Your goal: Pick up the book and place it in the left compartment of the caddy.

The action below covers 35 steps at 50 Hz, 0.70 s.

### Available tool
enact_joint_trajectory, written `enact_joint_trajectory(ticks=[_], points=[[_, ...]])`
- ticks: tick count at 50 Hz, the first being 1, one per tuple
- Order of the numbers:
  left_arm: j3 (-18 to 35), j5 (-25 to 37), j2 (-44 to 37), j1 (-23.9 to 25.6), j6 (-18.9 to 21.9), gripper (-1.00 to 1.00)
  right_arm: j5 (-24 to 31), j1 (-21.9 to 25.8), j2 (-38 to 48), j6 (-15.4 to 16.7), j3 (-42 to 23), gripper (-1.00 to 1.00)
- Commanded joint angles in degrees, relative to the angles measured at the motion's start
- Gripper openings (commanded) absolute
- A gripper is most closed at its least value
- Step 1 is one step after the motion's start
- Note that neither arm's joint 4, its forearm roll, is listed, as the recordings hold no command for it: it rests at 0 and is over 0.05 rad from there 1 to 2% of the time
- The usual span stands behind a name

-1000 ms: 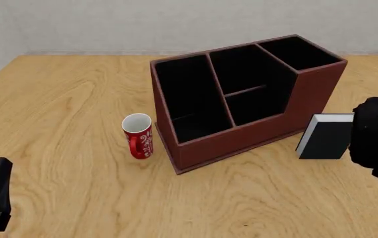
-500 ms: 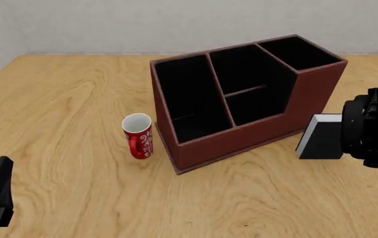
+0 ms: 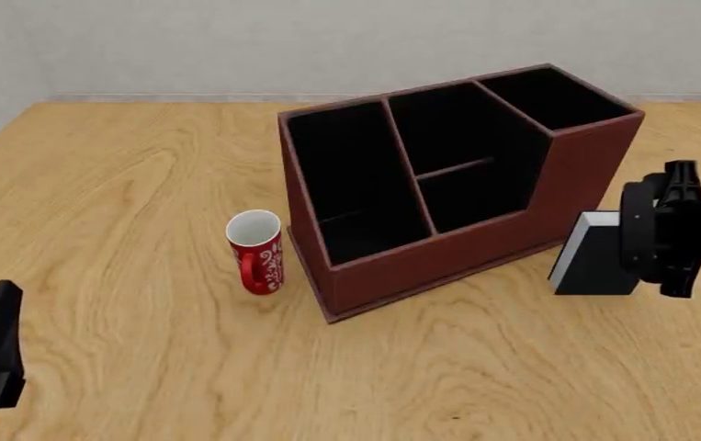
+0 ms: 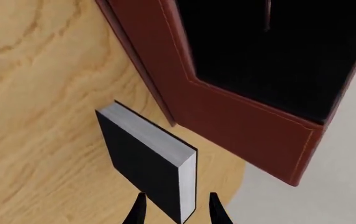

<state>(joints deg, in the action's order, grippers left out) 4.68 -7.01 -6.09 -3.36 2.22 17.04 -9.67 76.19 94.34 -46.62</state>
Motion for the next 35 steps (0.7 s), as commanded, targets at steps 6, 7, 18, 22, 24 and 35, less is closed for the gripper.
enact_joint_trajectory(ticks=[6, 7, 18, 22, 24, 35], points=[[-0.1, -2.2, -2.2, -0.2, 0.2, 1.00, -2.1, -0.1, 3.3, 0.0, -0.2, 1.00], [-0.3, -2.6, -2.4, -0.2, 0.2, 1.00, -2.3, -0.2, 3.7, -0.1, -0.1, 1.00], [0.8, -1.1, -1.8, -0.6, -0.1, 1.00, -3.7, -0.6, 6.0, -0.2, -0.4, 1.00], [0.7, -1.0, -1.7, -0.7, 0.0, 1.00, -4.4, -0.4, 6.9, -0.4, -0.4, 1.00], [0.6, -1.1, -1.7, -0.8, 0.1, 1.00, -4.6, -0.2, 7.2, -0.6, -0.3, 1.00], [0.6, -1.1, -1.6, -0.7, 0.1, 1.00, -3.3, 0.0, 7.0, -1.5, 0.1, 1.00]])
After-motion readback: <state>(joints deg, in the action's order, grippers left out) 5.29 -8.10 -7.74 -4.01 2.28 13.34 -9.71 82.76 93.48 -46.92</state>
